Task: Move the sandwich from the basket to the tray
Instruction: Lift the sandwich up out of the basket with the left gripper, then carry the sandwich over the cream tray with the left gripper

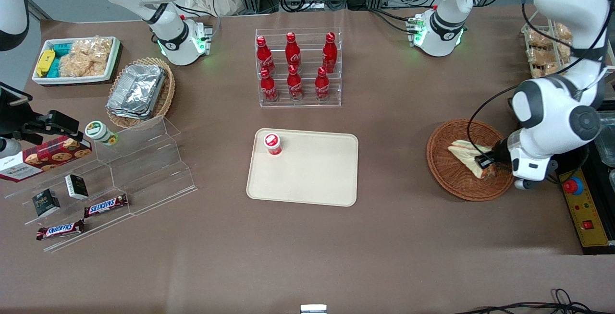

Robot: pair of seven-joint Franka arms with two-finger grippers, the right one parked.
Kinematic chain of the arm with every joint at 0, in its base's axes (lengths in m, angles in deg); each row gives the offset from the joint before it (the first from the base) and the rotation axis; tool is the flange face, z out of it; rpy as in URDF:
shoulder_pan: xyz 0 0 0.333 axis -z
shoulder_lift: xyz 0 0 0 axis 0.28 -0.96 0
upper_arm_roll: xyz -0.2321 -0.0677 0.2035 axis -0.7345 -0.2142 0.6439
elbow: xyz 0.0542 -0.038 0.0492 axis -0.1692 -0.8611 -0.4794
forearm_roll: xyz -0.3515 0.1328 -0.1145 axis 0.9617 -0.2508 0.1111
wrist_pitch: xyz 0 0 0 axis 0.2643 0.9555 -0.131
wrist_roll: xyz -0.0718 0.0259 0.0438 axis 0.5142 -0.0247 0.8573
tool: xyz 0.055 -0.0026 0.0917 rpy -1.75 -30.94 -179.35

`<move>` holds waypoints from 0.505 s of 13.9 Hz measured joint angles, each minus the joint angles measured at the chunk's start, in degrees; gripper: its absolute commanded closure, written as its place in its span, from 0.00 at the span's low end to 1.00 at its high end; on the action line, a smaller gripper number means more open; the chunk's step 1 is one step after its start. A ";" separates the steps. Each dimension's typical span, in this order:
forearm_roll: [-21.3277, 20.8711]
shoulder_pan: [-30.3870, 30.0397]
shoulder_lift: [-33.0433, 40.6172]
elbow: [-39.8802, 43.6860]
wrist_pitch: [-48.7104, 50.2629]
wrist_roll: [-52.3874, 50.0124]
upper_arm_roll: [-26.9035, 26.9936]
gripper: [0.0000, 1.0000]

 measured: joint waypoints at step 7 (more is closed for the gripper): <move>-1.92 0.22 9.54 21.94 32.72 -0.18 -8.08 0.92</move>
